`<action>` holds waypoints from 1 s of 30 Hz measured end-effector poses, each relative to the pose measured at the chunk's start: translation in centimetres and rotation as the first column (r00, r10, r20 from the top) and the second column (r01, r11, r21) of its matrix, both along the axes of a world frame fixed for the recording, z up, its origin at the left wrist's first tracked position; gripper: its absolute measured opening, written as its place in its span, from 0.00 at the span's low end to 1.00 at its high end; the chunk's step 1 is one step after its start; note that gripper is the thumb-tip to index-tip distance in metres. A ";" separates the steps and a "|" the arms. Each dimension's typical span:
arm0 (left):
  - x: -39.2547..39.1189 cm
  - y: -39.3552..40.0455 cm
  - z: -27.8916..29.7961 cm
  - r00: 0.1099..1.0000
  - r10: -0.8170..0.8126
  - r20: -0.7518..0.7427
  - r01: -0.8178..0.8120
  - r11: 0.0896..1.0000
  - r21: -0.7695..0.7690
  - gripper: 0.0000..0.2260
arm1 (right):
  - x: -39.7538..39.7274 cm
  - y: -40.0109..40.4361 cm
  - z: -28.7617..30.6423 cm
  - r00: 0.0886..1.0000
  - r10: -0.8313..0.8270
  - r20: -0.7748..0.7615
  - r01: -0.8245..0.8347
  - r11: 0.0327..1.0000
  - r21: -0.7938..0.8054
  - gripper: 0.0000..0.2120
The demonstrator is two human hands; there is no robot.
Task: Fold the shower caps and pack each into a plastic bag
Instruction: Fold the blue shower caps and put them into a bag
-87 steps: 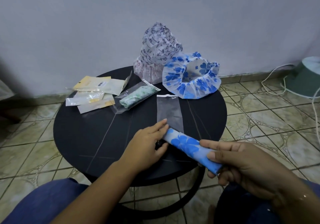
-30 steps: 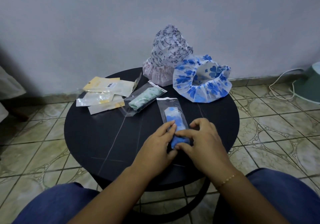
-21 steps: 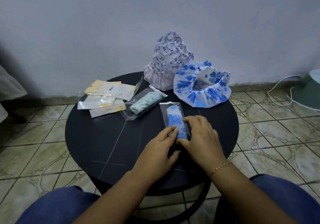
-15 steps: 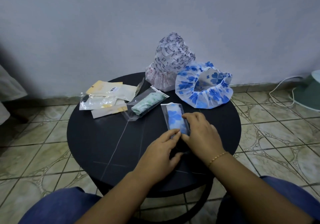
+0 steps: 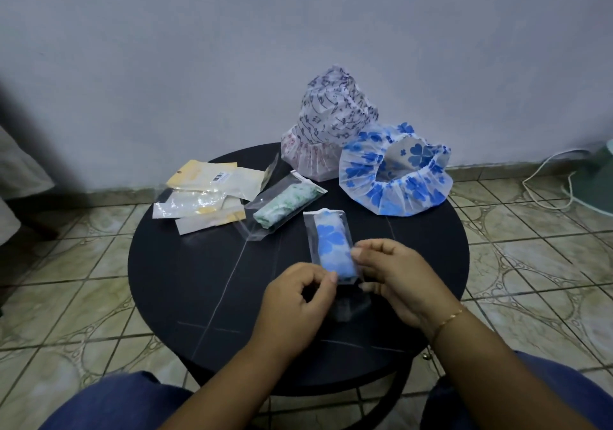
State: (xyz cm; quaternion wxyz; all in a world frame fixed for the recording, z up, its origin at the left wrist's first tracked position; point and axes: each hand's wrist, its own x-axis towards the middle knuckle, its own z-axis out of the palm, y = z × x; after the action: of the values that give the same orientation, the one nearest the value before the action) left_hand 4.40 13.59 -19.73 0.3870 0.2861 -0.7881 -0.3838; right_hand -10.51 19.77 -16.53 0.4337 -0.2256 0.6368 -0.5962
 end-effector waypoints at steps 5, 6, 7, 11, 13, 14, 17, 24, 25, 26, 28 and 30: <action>0.0 -1.2 0.5 0.993 0.093 0.078 -0.098 0.994 0.057 0.06 | 0.7 -1.4 -0.6 0.961 0.075 -0.266 -0.043 0.991 0.126 0.16; 0.0 -1.7 0.6 0.989 0.090 0.114 -0.096 0.994 0.049 0.05 | 0.8 -1.9 -0.6 0.944 0.092 -0.316 -0.049 0.989 0.142 0.19; 0.0 -2.3 0.5 0.984 0.086 0.155 -0.091 0.996 0.024 0.03 | 0.9 -2.4 -0.7 0.929 0.108 -0.353 -0.055 0.986 0.155 0.22; -0.1 -4.3 0.2 0.938 0.153 0.310 -0.119 0.985 -0.124 0.03 | 1.2 -5.0 -1.0 0.927 0.144 -0.347 -0.089 0.982 0.170 0.27; -0.3 -4.6 0.0 0.847 0.266 0.459 -0.156 0.952 -0.263 0.11 | 1.1 -6.1 -1.1 0.928 0.154 -0.339 -0.105 0.982 0.159 0.28; -0.4 -4.7 -0.1 0.796 0.319 0.514 -0.160 0.931 -0.329 0.16 | 1.0 -6.4 -1.0 0.925 0.162 -0.343 -0.116 0.982 0.151 0.28; -0.7 -4.6 0.1 0.739 0.413 0.532 -0.143 0.868 -0.475 0.28 | 0.5 -7.1 -0.7 0.914 0.188 -0.360 -0.155 0.981 0.118 0.27; -2.1 -5.3 0.1 0.650 0.481 0.587 -0.126 0.831 -0.542 0.30 | -3.8 -7.4 -0.6 0.302 0.204 -0.931 0.136 0.958 0.254 0.21; -2.4 -5.2 0.0 0.675 0.474 0.565 -0.101 0.819 -0.565 0.27 | -4.7 -7.3 -0.8 0.197 0.259 -0.946 0.202 0.933 0.298 0.23; -2.6 -5.2 -0.3 0.699 0.462 0.545 -0.068 0.802 -0.594 0.25 | -5.6 -7.2 -1.1 0.143 0.326 -0.935 0.253 0.901 0.353 0.27; -3.2 -5.3 -0.9 0.707 0.435 0.557 -0.008 0.793 -0.609 0.23 | -7.1 -7.1 -1.6 0.141 0.442 -0.886 0.312 0.829 0.464 0.32; -3.6 -5.4 -0.7 0.659 0.418 0.625 0.009 0.827 -0.562 0.25 | -8.1 -6.9 -1.9 0.200 0.519 -0.831 0.319 0.767 0.556 0.34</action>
State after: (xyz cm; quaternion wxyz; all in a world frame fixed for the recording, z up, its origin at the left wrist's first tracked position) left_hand 0.83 8.19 -20.45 0.1469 0.3890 -0.9087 0.0372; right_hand -18.57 12.90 -18.43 0.0208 -0.4335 0.9004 -0.0315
